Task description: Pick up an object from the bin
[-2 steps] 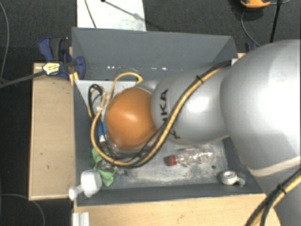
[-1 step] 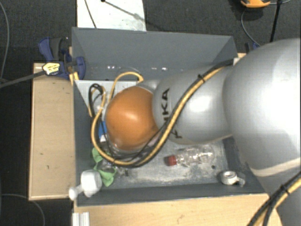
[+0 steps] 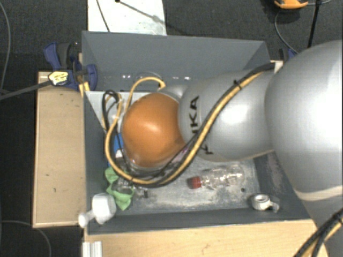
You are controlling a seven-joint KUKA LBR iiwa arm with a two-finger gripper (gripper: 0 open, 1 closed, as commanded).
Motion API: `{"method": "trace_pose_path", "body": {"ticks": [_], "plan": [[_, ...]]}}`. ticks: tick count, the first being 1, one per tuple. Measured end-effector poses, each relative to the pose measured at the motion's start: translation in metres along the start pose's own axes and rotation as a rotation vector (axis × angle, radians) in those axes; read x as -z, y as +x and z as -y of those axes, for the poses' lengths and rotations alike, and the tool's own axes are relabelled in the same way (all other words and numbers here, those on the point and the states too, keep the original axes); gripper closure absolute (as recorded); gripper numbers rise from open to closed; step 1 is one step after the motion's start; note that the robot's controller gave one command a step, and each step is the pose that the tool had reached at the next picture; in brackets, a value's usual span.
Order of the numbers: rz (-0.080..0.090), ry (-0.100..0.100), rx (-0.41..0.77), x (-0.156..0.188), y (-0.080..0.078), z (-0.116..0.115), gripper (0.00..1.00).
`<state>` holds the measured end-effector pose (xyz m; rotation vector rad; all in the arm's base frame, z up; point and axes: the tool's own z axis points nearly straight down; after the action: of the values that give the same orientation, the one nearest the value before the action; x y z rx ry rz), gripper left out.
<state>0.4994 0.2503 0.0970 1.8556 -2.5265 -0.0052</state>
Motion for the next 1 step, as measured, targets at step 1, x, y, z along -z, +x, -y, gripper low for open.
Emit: {"method": "trace_pose_path", "body": {"ticks": [1], "plan": [[0.007, 0.008, -0.001, 0.0142, -0.0019, 0.0023, 1.0]]}}
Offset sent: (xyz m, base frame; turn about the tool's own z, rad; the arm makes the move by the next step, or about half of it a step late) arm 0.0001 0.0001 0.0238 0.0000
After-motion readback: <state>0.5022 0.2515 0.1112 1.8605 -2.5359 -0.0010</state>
